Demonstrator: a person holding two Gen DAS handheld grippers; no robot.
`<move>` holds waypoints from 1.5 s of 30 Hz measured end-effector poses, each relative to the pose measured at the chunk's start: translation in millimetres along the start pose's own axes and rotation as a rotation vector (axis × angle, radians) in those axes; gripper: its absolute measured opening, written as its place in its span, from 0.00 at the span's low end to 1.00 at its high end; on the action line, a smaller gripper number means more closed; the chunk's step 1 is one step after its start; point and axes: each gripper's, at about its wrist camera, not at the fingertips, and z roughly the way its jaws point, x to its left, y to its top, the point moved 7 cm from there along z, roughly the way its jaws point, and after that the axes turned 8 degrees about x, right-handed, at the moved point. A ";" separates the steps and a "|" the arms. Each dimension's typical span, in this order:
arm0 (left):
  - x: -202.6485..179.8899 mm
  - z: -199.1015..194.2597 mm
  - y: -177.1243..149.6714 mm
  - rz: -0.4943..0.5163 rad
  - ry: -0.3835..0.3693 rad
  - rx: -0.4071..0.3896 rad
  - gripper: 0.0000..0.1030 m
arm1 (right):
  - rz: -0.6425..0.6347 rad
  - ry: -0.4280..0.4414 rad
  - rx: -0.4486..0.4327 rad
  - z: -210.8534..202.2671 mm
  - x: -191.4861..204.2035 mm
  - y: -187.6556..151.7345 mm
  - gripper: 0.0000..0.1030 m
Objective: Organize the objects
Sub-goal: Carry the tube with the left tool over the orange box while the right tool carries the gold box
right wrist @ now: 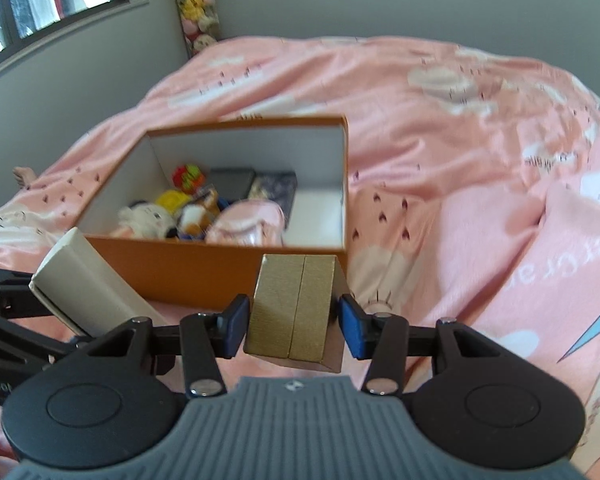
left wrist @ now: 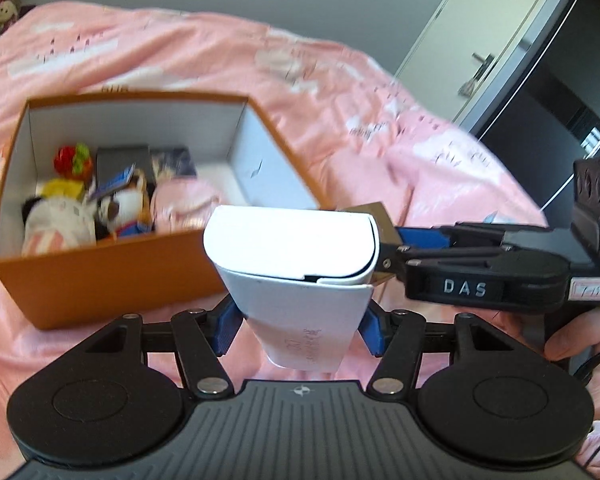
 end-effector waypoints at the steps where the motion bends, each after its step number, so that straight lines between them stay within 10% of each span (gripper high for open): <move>1: -1.6 -4.6 3.6 0.003 -0.006 -0.014 0.67 | -0.003 0.004 -0.012 -4.4 1.2 3.0 0.49; 20: 12.2 -21.0 98.7 -0.021 -0.021 -0.150 0.67 | -0.095 -0.008 -0.224 -31.7 12.3 89.8 0.49; 45: 48.4 141.3 117.8 -0.105 -0.009 0.301 0.67 | 0.006 -0.061 -0.184 46.3 -51.7 118.7 0.49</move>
